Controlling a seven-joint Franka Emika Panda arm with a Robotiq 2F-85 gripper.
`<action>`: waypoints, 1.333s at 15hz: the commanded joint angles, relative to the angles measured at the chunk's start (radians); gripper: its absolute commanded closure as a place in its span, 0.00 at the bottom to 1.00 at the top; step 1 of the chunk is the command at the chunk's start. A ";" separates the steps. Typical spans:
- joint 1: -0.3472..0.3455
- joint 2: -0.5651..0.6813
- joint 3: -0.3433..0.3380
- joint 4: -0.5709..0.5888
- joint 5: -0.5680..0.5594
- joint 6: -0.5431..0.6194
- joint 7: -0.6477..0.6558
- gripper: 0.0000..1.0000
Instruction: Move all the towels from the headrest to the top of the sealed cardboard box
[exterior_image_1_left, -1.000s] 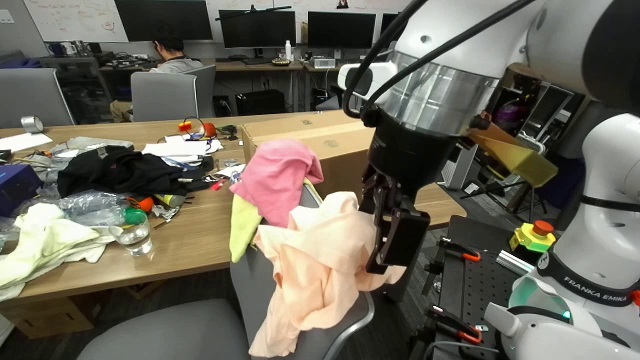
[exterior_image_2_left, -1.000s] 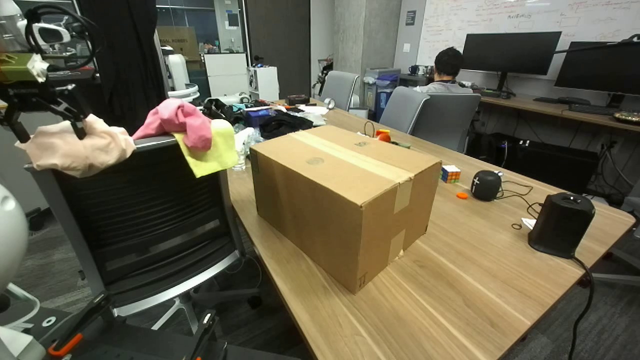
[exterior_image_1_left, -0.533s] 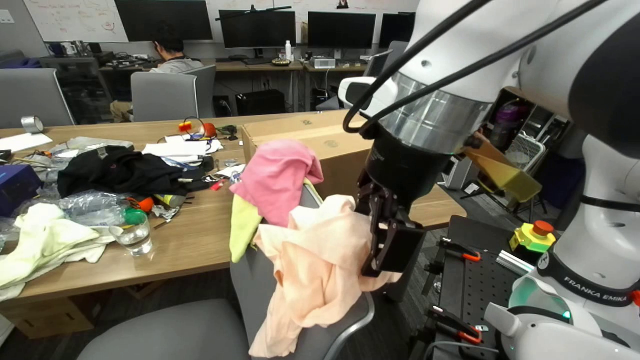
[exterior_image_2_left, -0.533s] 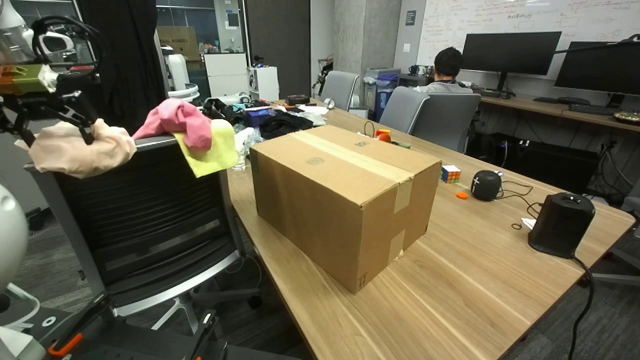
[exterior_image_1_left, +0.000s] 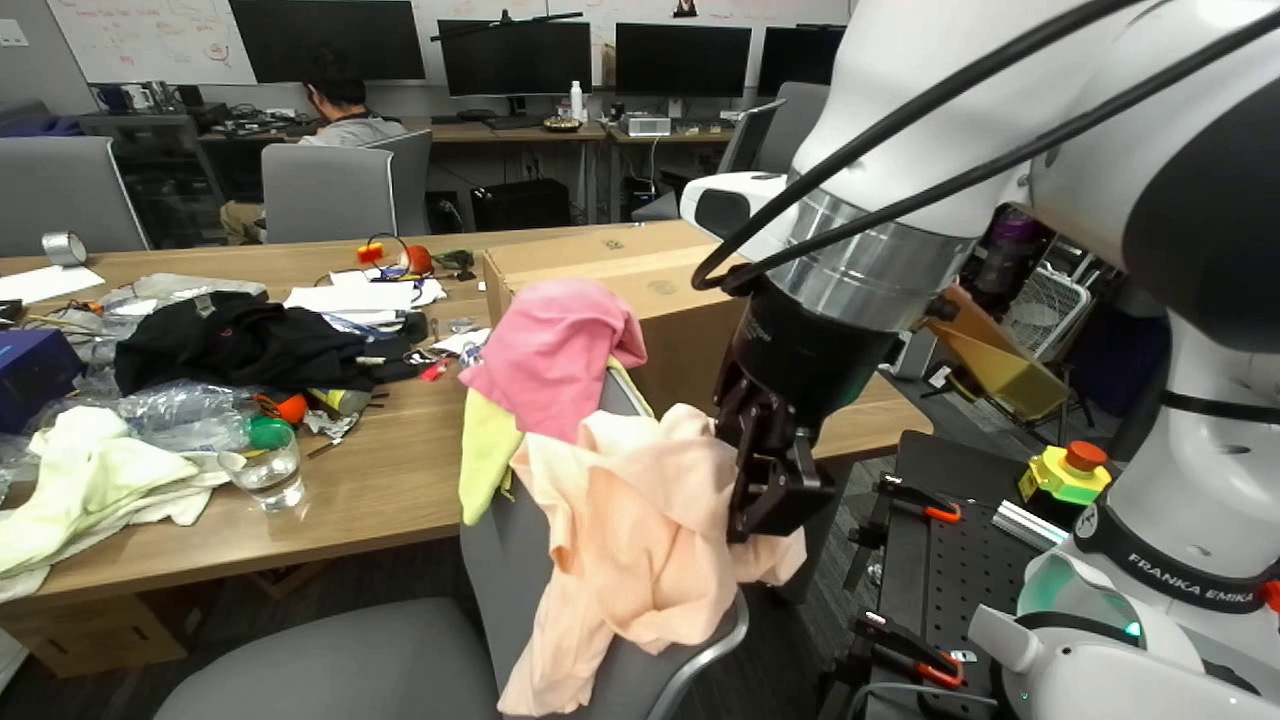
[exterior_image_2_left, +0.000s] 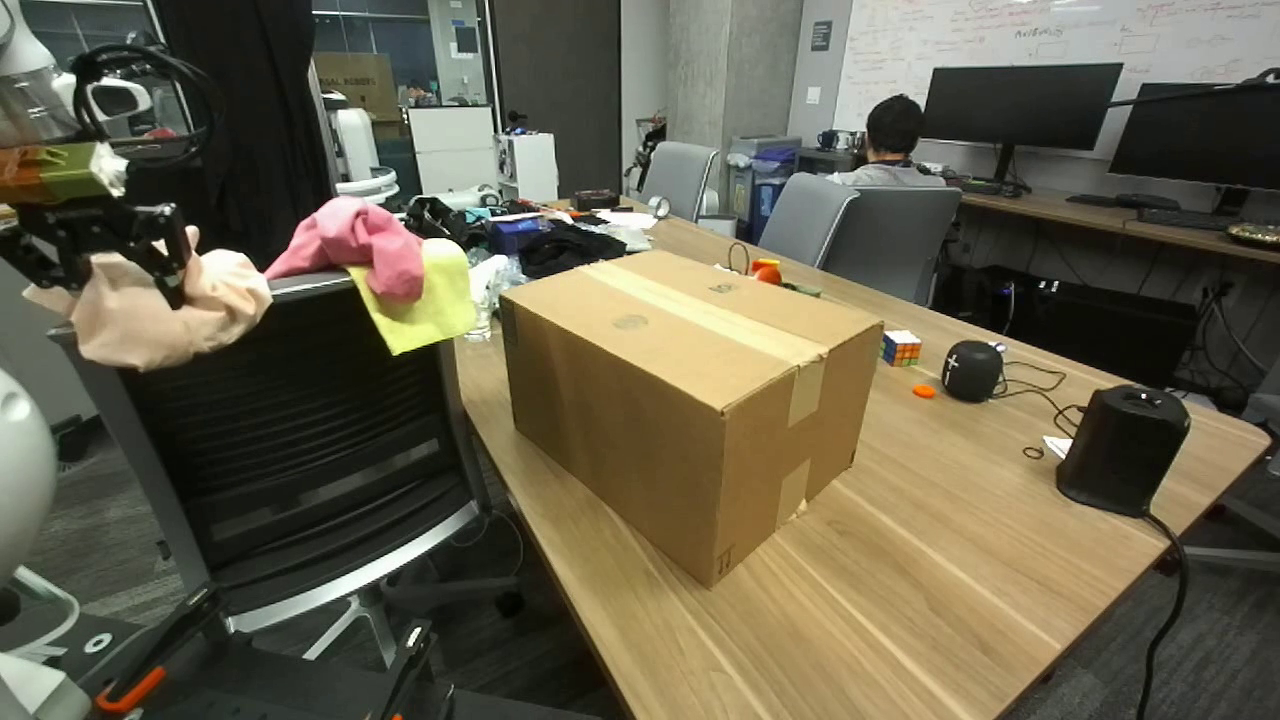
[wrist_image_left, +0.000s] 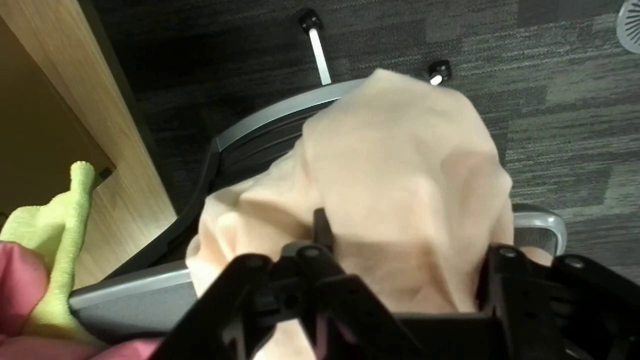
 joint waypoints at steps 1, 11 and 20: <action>-0.004 -0.002 0.003 0.002 -0.016 0.022 -0.001 0.73; -0.002 -0.065 -0.048 0.154 -0.047 -0.285 -0.157 0.97; -0.048 -0.051 -0.061 0.459 -0.177 -0.488 -0.233 0.97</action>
